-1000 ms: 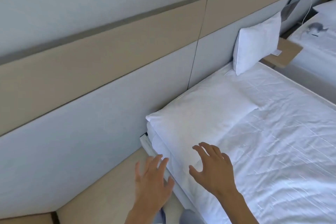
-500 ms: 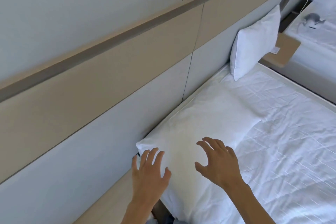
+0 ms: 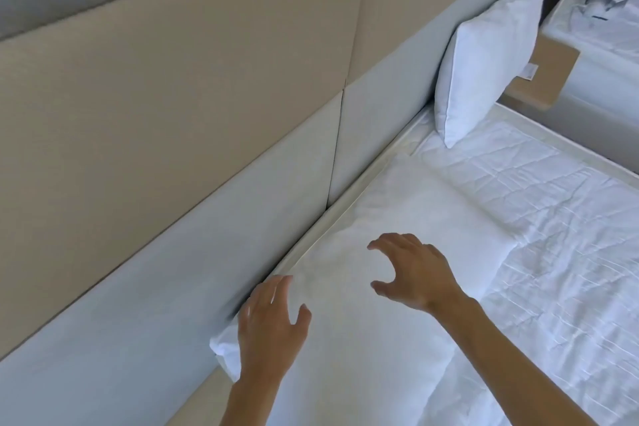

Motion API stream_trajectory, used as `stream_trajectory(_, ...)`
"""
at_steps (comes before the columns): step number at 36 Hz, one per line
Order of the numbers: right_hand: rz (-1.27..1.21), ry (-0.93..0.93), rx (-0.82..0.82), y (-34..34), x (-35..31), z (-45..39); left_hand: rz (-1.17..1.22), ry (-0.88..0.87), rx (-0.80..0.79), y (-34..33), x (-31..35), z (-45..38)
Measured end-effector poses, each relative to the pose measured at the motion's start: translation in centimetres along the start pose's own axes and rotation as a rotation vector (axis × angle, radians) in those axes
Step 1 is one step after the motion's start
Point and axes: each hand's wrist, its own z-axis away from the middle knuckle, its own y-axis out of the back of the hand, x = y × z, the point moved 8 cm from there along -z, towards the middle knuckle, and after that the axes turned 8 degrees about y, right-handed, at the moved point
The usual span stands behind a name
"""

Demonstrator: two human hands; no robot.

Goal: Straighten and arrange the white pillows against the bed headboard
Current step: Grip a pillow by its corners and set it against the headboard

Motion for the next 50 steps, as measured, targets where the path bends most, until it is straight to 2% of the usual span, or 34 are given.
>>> stream_trajectory(6, -0.165, -0.034, -0.121, -2.9, 3.8, -7.4, 0.343, 0.127, -0.171, -5.6, -1.4, -6.1)
stream_trajectory(11, -0.317, -0.051, -0.222, -6.2, 6.2, -13.6, 0.421, 0.237, -0.291, -9.9, -2.7, -9.4)
stream_trajectory(14, -0.418, -0.052, -0.3, -8.6, 7.2, -17.3, 0.441, 0.309, -0.309, -11.6, -4.2, -10.6)
stream_trajectory(20, -0.269, 0.013, -0.445, -11.4, 7.2, -23.0, 0.474, 0.419, -0.374, -14.0, -7.3, -12.4)
stream_trajectory(25, -0.076, -0.037, -0.529, -13.7, 7.8, -25.3, 0.468, 0.466, -0.486, -15.4, -9.4, -12.2)
stream_trajectory(28, -0.006, -0.064, -0.506, -14.3, 8.3, -25.9, 0.386, 0.458, -0.492, -15.7, -10.2, -11.9)
stream_trajectory(33, 0.037, -0.121, -0.34, -13.9, 9.4, -26.3, 0.264, 0.457, -0.518, -15.5, -11.1, -11.9)
stream_trajectory(37, -0.044, -0.157, -0.259, -14.0, 10.4, -25.9, 0.326, 0.439, -0.508, -15.3, -11.6, -11.7)
stream_trajectory(42, -0.107, -0.133, -0.243, -12.9, 10.9, -24.8, 0.352, 0.423, -0.481, -14.4, -10.8, -10.9)
stream_trajectory(50, -0.185, -0.083, -0.197, -7.4, 11.5, -20.8, 0.421, 0.395, -0.481, -11.6, -7.9, -9.5)
